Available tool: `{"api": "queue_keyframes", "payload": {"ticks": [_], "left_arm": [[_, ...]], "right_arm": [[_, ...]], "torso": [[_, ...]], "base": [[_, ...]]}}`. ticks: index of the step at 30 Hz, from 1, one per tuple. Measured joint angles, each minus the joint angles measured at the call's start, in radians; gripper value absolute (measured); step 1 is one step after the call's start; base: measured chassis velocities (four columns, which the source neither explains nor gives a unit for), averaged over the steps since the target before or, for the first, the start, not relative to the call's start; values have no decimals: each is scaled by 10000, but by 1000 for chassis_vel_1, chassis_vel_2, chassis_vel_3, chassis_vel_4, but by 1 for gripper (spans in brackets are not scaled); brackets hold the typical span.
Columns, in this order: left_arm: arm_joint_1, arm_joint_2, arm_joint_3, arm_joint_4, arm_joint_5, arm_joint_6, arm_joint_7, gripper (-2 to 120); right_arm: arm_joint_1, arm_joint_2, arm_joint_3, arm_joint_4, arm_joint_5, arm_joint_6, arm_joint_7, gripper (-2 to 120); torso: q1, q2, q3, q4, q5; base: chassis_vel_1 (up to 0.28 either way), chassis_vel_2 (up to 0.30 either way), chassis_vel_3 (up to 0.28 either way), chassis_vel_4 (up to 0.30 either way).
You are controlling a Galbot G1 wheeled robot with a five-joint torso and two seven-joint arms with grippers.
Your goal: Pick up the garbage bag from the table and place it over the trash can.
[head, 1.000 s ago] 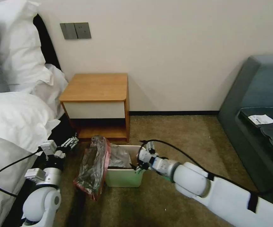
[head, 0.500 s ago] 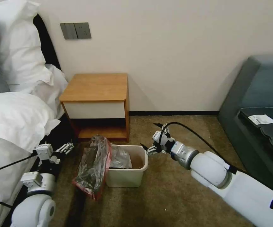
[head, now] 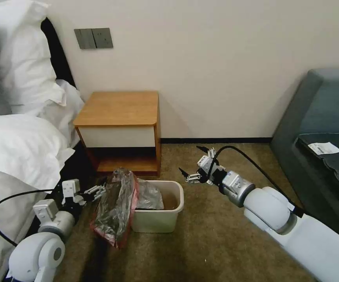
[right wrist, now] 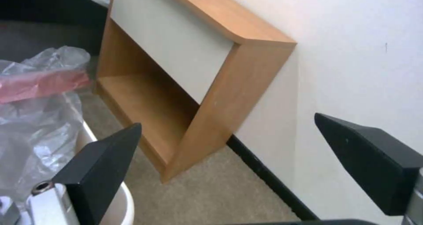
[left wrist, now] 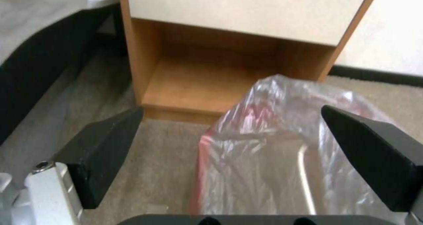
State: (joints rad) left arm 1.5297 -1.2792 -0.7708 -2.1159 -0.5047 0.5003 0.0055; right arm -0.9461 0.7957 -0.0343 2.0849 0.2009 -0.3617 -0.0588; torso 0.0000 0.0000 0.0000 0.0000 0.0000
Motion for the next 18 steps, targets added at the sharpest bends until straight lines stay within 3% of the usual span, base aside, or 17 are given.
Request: {"api": "queue_keyframes", "payload": {"ticks": [18], "left_arm": [[-808, -242, 374, 850, 206, 509, 151, 100]], "right_arm": [[-387, 215, 329, 175, -33, 136, 14, 100]], "torso": [[0, 0, 0, 0, 0]], "base": [[0, 0, 0, 0]]}}
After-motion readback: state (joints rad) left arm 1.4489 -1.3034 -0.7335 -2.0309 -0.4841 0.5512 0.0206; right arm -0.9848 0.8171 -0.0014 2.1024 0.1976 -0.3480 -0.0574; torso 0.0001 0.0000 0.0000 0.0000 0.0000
